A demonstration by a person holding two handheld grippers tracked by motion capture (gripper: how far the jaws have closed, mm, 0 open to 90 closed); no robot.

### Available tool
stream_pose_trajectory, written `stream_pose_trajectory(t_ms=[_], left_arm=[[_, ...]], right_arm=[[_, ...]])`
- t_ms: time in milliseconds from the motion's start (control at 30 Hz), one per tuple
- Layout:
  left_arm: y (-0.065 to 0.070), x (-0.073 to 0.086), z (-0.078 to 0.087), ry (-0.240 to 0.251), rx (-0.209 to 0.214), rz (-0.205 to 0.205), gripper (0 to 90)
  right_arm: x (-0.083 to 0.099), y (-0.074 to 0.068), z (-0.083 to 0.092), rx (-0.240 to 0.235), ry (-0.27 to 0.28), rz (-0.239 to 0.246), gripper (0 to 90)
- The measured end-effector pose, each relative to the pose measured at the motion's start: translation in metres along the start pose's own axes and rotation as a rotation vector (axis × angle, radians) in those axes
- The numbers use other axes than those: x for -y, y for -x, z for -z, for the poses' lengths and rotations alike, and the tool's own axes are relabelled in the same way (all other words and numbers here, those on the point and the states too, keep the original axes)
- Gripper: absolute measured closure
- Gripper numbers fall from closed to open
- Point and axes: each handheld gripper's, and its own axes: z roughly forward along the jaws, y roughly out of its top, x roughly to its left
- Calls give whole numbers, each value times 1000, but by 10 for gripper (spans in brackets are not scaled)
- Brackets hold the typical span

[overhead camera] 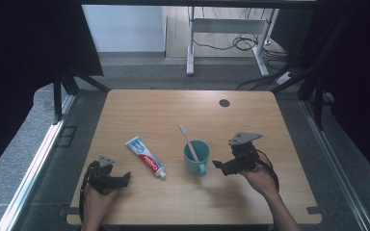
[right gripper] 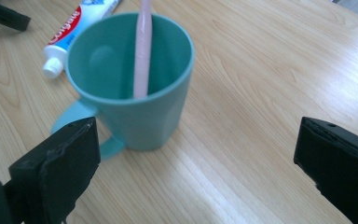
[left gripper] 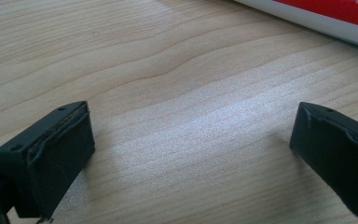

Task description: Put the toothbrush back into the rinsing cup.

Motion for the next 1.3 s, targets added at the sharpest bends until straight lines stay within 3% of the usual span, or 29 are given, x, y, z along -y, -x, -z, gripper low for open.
stream_pose_trajectory(t_ms=[667,967,1300], left_arm=[[0,0,0,-1,-2,0,0],[0,-1,0,0,-2,1,0],[1,-1,-1,0,-4,3,0]], right_arm=[[46,15,18,86,-14,-61,4],[65,18,19,98,-13,-99,0],[83,20,16,106,-18,-105,0]])
